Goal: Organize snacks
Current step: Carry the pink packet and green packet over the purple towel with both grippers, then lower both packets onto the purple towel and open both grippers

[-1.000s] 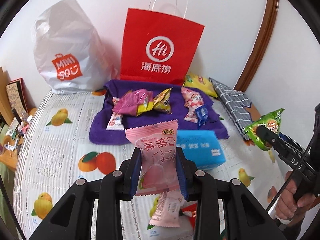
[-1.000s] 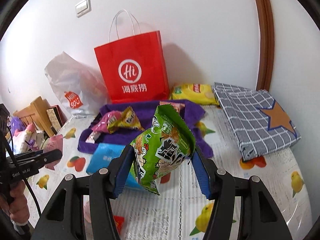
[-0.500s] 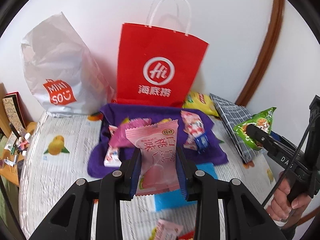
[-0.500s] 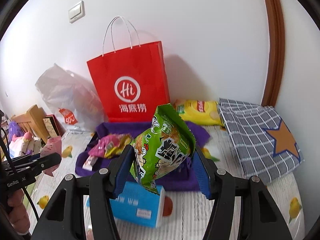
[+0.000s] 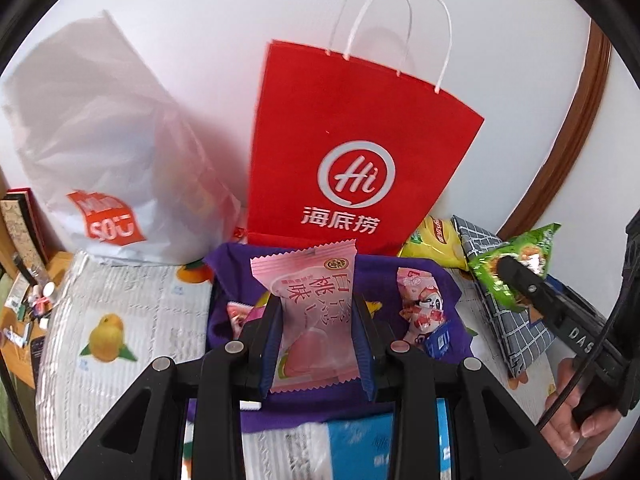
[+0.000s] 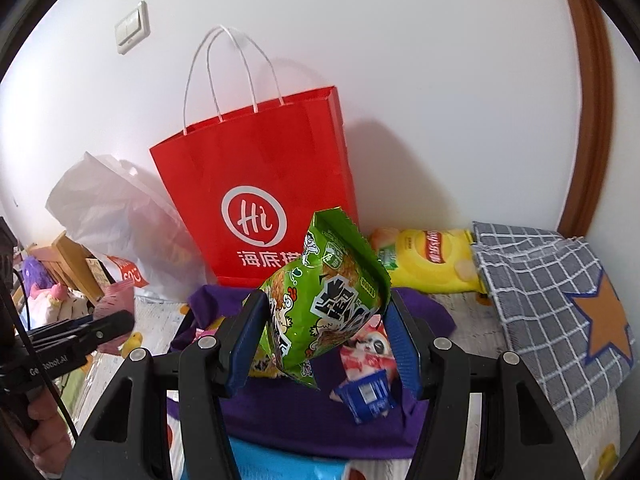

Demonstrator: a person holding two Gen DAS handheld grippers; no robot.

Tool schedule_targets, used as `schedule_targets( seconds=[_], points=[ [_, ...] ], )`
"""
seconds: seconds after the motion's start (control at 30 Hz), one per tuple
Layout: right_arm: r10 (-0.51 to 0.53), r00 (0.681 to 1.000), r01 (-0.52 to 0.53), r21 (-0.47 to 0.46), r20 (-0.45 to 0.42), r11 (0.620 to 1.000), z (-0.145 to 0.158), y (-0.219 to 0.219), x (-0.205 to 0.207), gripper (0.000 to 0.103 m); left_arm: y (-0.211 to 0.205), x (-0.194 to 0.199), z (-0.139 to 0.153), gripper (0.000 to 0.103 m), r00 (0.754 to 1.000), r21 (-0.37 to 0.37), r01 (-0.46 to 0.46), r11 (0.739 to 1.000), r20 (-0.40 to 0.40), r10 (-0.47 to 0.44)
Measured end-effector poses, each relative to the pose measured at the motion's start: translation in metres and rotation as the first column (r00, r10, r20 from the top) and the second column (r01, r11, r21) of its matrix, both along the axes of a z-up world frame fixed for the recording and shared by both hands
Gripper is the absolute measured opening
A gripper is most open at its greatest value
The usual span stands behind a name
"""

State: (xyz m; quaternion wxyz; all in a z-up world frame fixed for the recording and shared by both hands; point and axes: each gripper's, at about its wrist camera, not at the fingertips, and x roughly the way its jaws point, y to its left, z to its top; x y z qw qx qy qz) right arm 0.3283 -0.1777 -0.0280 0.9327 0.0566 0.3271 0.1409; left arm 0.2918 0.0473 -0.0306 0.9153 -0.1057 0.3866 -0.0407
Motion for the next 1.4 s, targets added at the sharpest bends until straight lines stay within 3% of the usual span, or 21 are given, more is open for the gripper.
schedule_targets(
  seconds=[0.27,0.33,0.63,1.4],
  points=[
    [0.019,0.991,-0.026,-0.049,-0.129,0.998,-0.054,0.004,0.032,0.059,-0.015,0.029,-0.029,0.031,0.999,0.012,0.024,1.000,-0.044,-0.023],
    [0.028,0.990,-0.036,-0.060,-0.139,0.998,-0.063,0.005,0.037,0.059,-0.017,0.035,-0.039,0.031,0.996,0.027,0.033,0.999,-0.086,-0.031],
    [0.059,0.976,-0.078,-0.086,-0.211,0.993,-0.093,0.015,0.049,0.059,-0.005,0.044,-0.055,0.031,0.990,0.031,-0.007,1.000,-0.143,0.012],
    [0.092,0.962,-0.127,-0.121,-0.255,0.985,-0.107,0.024,0.052,0.059,-0.014,0.048,-0.070,0.031,0.980,0.034,0.027,0.999,-0.198,-0.019]
  ],
)
